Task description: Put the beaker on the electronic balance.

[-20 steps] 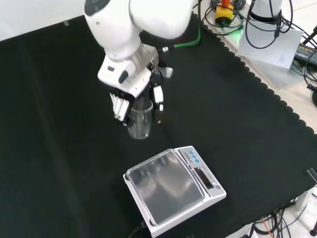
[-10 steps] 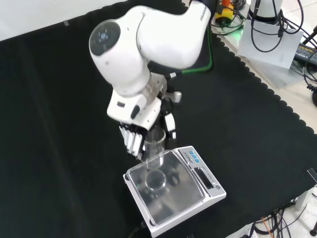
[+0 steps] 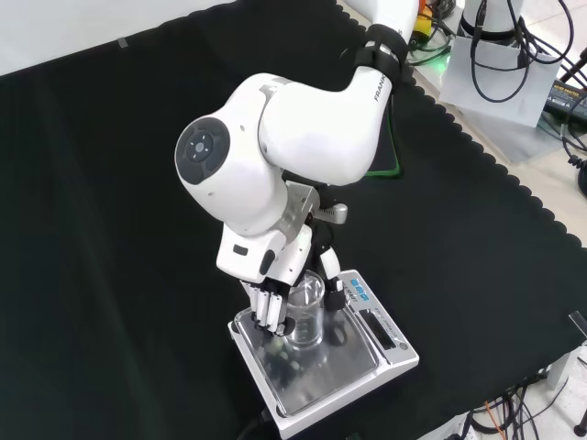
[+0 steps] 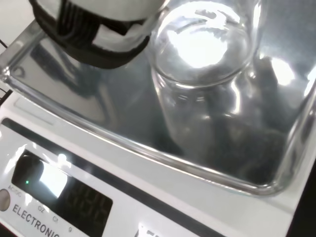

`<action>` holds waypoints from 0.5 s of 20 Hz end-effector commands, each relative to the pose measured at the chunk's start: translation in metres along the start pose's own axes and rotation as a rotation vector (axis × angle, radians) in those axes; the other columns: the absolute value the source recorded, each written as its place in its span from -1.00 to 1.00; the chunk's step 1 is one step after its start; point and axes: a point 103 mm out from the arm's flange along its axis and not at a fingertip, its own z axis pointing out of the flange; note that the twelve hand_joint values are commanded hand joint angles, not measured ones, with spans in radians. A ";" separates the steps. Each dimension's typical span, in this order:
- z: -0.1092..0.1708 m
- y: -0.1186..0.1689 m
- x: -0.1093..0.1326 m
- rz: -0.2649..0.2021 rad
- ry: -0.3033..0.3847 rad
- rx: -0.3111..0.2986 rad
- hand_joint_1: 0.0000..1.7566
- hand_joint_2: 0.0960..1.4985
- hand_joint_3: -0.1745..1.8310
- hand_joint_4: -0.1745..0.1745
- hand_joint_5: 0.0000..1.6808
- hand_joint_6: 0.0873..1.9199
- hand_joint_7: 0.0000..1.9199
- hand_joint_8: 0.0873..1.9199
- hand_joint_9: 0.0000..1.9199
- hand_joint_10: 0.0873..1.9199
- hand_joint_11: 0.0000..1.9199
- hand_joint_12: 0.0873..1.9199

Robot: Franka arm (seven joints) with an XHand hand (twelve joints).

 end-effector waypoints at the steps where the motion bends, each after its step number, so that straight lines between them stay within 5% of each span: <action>1: 0.008 0.000 0.003 -0.007 -0.012 0.031 0.36 0.06 -0.04 -0.14 -0.07 0.46 -0.08 0.56 0.17 0.30 0.33 -0.11; 5: 0.009 -0.001 0.003 -0.028 0.006 0.029 0.35 -0.22 -0.02 -0.33 -0.50 0.39 -0.28 0.38 0.07 0.08 0.14 0.04; 7: 0.007 -0.003 0.003 -0.043 0.013 0.010 0.26 -0.36 -0.04 -0.14 -0.78 -0.13 -0.49 0.19 -0.12 -0.08 -0.14 0.21; 10: 0.004 -0.007 0.002 -0.056 0.021 -0.013 0.12 -0.40 -0.16 0.16 -0.93 -0.69 -0.83 -0.07 -0.47 -0.14 -0.59 0.48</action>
